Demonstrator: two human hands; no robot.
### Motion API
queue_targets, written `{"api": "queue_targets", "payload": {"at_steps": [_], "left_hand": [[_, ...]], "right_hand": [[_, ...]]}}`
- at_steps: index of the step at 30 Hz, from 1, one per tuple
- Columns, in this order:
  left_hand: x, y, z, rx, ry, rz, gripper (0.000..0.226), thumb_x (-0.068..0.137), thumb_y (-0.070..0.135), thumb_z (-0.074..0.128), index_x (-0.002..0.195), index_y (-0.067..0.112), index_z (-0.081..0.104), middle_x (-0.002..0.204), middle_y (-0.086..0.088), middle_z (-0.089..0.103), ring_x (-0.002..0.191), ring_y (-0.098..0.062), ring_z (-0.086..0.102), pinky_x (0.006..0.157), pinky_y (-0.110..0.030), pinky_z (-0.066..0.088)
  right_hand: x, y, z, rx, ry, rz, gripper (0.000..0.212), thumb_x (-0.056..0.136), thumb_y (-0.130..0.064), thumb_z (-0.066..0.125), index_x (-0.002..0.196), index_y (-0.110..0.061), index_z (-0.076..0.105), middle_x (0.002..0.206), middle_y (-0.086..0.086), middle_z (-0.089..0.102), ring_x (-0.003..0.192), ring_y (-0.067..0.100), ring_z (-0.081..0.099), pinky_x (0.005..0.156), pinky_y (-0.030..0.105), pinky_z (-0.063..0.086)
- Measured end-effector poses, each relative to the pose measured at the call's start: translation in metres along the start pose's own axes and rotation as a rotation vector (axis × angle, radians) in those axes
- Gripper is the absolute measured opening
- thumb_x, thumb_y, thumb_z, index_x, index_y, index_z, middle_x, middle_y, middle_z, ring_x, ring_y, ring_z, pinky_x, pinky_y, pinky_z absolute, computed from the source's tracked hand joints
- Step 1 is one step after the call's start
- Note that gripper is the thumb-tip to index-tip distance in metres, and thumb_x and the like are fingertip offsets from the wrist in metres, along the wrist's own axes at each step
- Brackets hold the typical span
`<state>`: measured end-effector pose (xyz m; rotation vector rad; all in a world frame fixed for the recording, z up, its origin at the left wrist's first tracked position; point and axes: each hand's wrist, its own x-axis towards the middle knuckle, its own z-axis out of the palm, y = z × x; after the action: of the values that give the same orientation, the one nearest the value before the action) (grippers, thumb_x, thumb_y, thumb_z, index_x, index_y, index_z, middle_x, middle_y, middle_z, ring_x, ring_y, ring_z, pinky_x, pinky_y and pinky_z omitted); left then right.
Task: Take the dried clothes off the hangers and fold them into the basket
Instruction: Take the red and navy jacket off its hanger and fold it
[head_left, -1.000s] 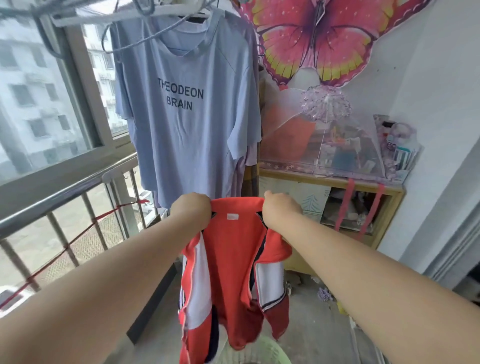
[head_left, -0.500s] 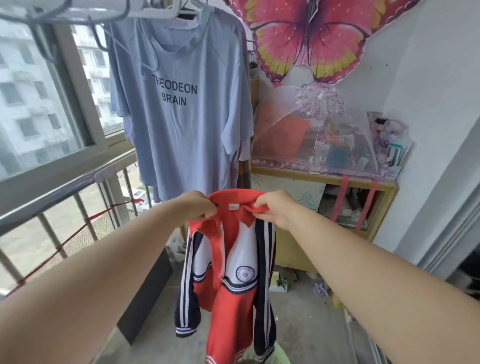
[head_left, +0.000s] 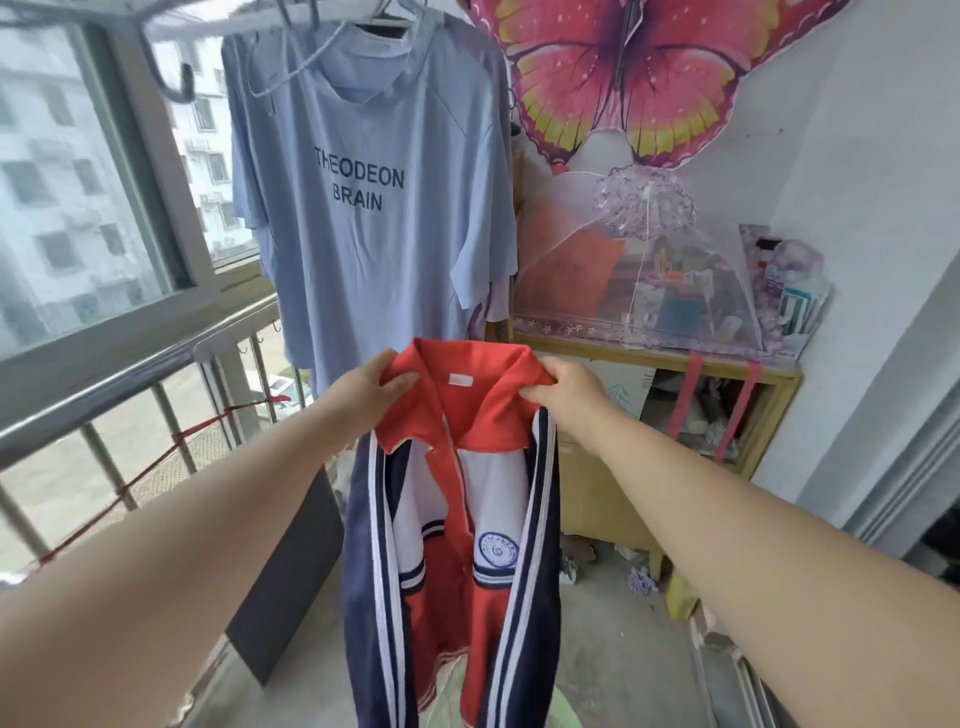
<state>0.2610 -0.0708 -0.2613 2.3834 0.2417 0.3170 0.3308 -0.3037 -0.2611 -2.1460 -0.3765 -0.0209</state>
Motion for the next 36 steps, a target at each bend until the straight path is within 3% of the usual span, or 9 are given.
{"api": "queue_targets", "payload": {"at_steps": [2,8,14,18,22,25,31,34,36], "left_hand": [[-0.007,0.0,0.006,0.095,-0.065,0.01,0.026,0.096,0.039,0.049,0.109,0.016,0.05,0.096,-0.009,0.061,0.091,-0.03,0.059,0.071,-0.03,0.039],[-0.011,0.0,0.01,0.187,-0.042,0.1,0.03,0.094,0.042,0.052,0.102,0.013,0.049,0.093,-0.012,0.062,0.087,-0.031,0.058,0.069,-0.032,0.041],[-0.006,0.003,-0.003,0.297,-0.269,-0.011,0.046,0.057,0.051,0.084,0.091,0.028,0.062,0.086,0.007,0.066,0.079,-0.013,0.061,0.066,-0.026,0.047],[-0.01,0.005,0.002,0.449,-0.249,-0.002,0.038,0.069,0.047,0.077,0.098,0.024,0.066,0.092,0.001,0.069,0.083,-0.019,0.062,0.067,-0.026,0.045],[-0.01,0.014,0.022,0.464,-0.11,-0.056,0.034,0.086,0.044,0.057,0.106,0.018,0.064,0.102,-0.008,0.068,0.098,-0.028,0.061,0.072,-0.028,0.042],[-0.007,0.024,0.034,0.458,-0.082,-0.156,0.041,0.092,0.042,0.045,0.112,0.011,0.063,0.109,-0.012,0.066,0.102,-0.032,0.061,0.076,-0.032,0.044],[0.002,0.043,0.047,0.015,-0.074,-0.357,0.049,0.093,0.043,0.05,0.121,0.005,0.06,0.119,-0.016,0.061,0.109,-0.031,0.058,0.089,-0.033,0.045],[0.001,0.047,0.053,-0.264,-0.103,-0.367,0.036,0.091,0.042,0.055,0.1,0.009,0.065,0.094,-0.012,0.062,0.086,-0.025,0.058,0.074,-0.032,0.047],[0.001,0.05,0.053,-0.359,-0.127,-0.346,0.03,0.09,0.043,0.056,0.084,0.014,0.062,0.091,-0.012,0.065,0.083,-0.023,0.059,0.082,-0.035,0.05]], "right_hand": [[-0.003,0.0,0.007,0.094,-0.091,0.028,0.026,0.09,-0.011,0.062,0.116,-0.005,0.061,0.111,0.015,0.067,0.102,0.028,0.062,0.095,0.04,0.045],[-0.007,0.017,0.016,0.015,-0.131,0.021,0.028,0.093,-0.019,0.059,0.118,-0.006,0.057,0.113,0.016,0.066,0.107,0.03,0.061,0.1,0.046,0.044],[-0.01,0.01,0.006,0.031,-0.222,-0.002,0.031,0.084,-0.022,0.072,0.107,-0.004,0.062,0.102,0.014,0.069,0.095,0.027,0.064,0.084,0.033,0.049],[-0.009,0.014,0.001,-0.204,-0.372,0.029,0.044,0.063,-0.027,0.088,0.096,-0.009,0.066,0.094,0.007,0.07,0.084,0.017,0.063,0.074,0.029,0.049],[-0.007,0.015,0.022,-0.504,-0.125,0.052,0.033,0.071,-0.033,0.077,0.091,-0.01,0.062,0.096,0.01,0.067,0.09,0.03,0.063,0.069,0.032,0.049],[-0.009,0.004,0.037,-0.471,0.002,0.189,0.021,0.08,-0.026,0.062,0.095,-0.011,0.062,0.102,0.013,0.066,0.097,0.034,0.064,0.07,0.031,0.045],[-0.008,-0.02,0.055,-0.153,0.01,0.307,0.036,0.09,-0.029,0.053,0.108,0.001,0.063,0.101,0.018,0.063,0.101,0.036,0.062,0.07,0.031,0.041],[-0.011,-0.028,0.06,0.09,-0.025,0.291,0.031,0.089,-0.024,0.054,0.107,-0.001,0.064,0.095,0.016,0.063,0.09,0.032,0.061,0.069,0.033,0.045],[-0.013,-0.031,0.061,0.231,-0.07,0.318,0.028,0.084,-0.026,0.055,0.101,-0.005,0.063,0.097,0.017,0.066,0.092,0.034,0.063,0.081,0.042,0.054]]}}
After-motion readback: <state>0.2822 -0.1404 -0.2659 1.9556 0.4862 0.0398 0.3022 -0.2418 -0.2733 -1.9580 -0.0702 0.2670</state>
